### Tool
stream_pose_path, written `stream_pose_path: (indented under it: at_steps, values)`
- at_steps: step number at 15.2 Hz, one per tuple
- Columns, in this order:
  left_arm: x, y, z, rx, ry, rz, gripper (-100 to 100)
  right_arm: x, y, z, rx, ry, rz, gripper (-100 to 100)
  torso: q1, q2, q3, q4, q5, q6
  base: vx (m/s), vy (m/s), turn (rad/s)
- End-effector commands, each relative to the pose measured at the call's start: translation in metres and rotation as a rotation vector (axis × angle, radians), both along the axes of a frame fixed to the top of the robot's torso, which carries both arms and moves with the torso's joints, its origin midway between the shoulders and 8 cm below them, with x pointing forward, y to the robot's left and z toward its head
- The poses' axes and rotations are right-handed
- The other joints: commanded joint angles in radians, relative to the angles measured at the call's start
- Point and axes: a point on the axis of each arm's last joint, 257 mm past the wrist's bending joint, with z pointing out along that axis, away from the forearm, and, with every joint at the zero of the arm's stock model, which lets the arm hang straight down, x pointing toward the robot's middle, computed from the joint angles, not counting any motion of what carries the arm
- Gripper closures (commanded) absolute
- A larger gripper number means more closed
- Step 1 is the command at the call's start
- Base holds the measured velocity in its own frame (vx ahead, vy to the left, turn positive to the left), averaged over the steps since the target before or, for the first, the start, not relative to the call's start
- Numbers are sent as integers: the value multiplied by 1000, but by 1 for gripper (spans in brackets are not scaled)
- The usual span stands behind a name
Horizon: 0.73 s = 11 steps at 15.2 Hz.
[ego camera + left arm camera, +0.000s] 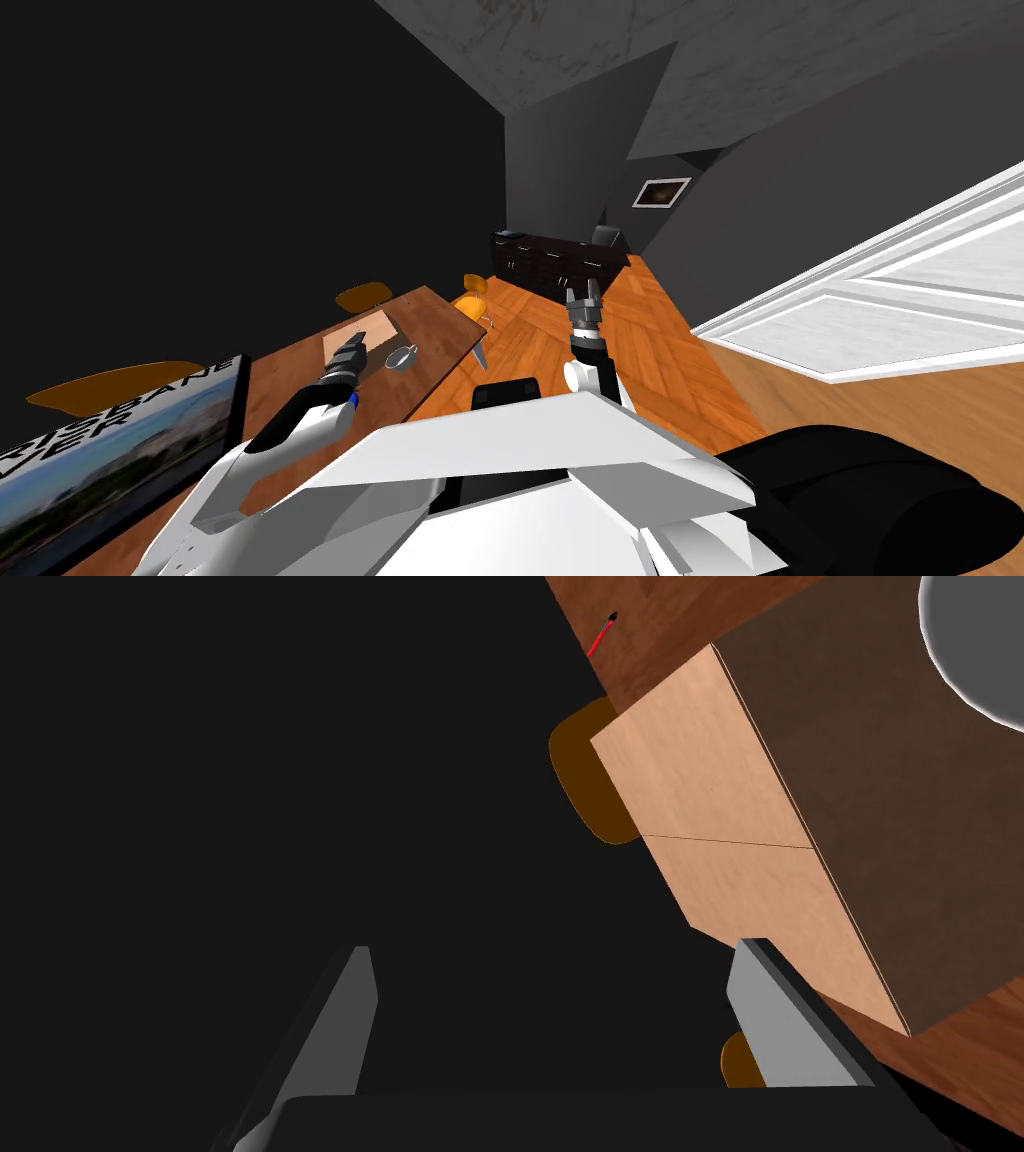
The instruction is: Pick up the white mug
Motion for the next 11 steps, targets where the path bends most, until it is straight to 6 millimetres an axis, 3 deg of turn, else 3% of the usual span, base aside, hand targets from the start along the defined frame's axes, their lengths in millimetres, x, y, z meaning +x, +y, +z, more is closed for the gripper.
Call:
stream_pose_path:
  at_steps: [1, 2, 3, 5, 6, 9, 10, 11]
  values:
    - [-9, 13, -13, -16, 50, 33, -100, 0, 0, 0, 0, 0, 0, 0, 0, 0, 0, 0, 0, 0, -19, 20, -262]
    - [-10, 14, -16, -21, 60, 37, -100, 0, 0, 0, 0, 0, 0, 0, 0, 0, 0, 0, 0, 0, -17, 20, -108]
    - [-21, 31, -26, -34, 100, 74, -100, 0, 0, 0, 0, 0, 0, 0, 0, 0, 0, 0, 0, -1, -27, 21, -256]
    - [-24, 31, -33, -45, 125, 82, -100, 0, 0, 0, 0, 0, 0, 0, 1, 0, 0, 0, 0, 0, -23, 26, -161]
    - [-35, 47, -42, -60, 159, 117, -100, 0, 0, 0, 0, 0, 0, 0, 1, 0, 0, 0, 0, -1, -19, 21, -161]
    - [-40, 47, -50, -74, 188, 127, -100, 0, 0, 0, 0, 0, 0, 0, 1, 0, 0, 0, 0, -1, -14, 21, -111]
    - [-52, 61, -60, -94, 225, 163, -100, 0, 0, 0, 0, 0, 0, 0, 0, -1, 0, 0, 0, -1, -10, 16, -159]
    - [-56, 61, -65, -105, 246, 169, -100, 0, 0, 0, 0, 0, 0, 0, 0, -1, -1, 0, 0, 0, -14, 20, -267]
